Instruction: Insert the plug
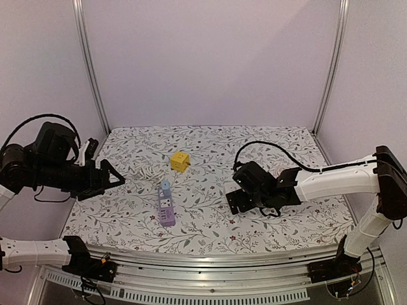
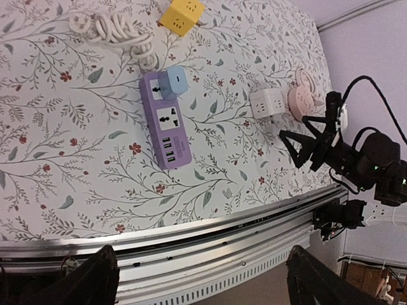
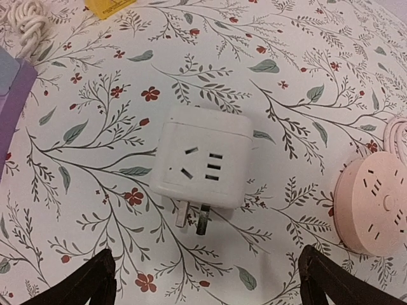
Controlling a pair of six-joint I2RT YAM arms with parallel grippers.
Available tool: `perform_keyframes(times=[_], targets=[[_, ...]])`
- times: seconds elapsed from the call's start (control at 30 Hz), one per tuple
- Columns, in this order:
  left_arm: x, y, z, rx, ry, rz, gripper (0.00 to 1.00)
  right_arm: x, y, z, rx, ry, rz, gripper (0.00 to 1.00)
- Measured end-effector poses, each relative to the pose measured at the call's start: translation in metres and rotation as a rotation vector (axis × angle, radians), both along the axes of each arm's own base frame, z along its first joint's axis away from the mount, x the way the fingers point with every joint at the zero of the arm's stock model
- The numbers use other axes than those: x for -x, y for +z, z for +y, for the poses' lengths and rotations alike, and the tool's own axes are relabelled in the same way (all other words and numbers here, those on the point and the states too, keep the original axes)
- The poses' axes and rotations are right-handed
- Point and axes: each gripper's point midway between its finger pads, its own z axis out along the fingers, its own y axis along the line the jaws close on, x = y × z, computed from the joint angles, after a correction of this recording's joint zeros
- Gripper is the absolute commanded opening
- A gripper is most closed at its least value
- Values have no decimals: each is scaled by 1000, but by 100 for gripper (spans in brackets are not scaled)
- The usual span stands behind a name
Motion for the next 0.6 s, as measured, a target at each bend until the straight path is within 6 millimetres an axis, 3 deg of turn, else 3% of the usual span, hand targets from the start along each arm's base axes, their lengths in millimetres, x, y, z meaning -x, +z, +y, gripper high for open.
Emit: perform_keyframes(times=[0.27, 0.6], targets=[[-16, -8, 4, -54, 81, 1, 91, -5, 16, 9, -29, 92, -72, 99], [-37, -11, -6, -133, 74, -7, 90, -1, 15, 15, -49, 126, -40, 99]])
